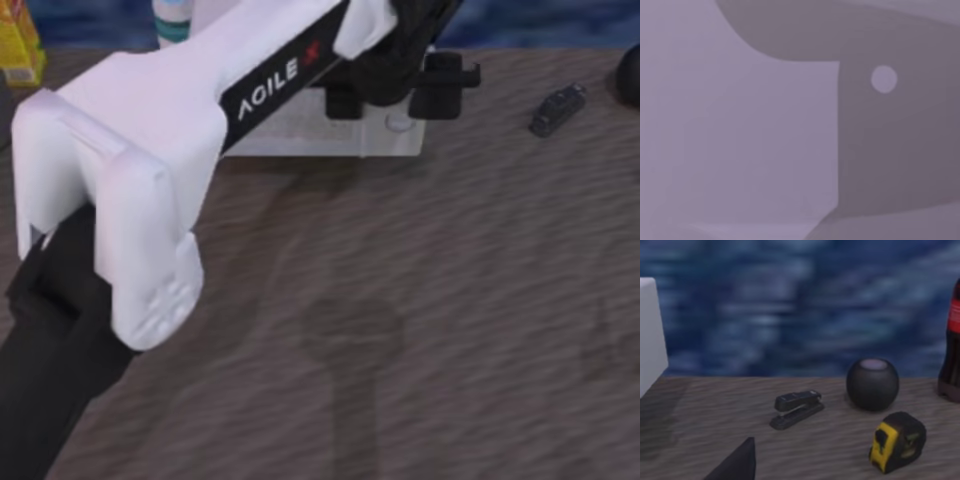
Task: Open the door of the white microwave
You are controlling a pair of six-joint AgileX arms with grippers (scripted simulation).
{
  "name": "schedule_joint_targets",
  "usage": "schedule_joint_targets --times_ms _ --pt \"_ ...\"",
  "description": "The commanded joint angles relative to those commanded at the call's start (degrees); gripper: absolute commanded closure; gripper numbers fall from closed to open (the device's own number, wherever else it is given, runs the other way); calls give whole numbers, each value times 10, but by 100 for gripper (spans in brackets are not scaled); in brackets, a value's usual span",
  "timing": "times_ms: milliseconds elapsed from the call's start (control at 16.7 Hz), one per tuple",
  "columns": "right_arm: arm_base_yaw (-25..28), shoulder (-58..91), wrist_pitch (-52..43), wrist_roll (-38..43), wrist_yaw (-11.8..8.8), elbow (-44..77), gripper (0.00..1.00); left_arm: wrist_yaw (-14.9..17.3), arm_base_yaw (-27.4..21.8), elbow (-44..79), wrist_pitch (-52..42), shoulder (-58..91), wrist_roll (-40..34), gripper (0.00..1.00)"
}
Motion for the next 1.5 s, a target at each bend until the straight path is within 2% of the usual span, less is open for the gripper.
schedule_joint_targets --times_ms 540,1500 --pt "0 0 0 0 0 0 0 -20 0 -156 68 -101 -13 100" --pt "0 0 0 0 0 0 0 -21 0 -162 71 -104 -14 100"
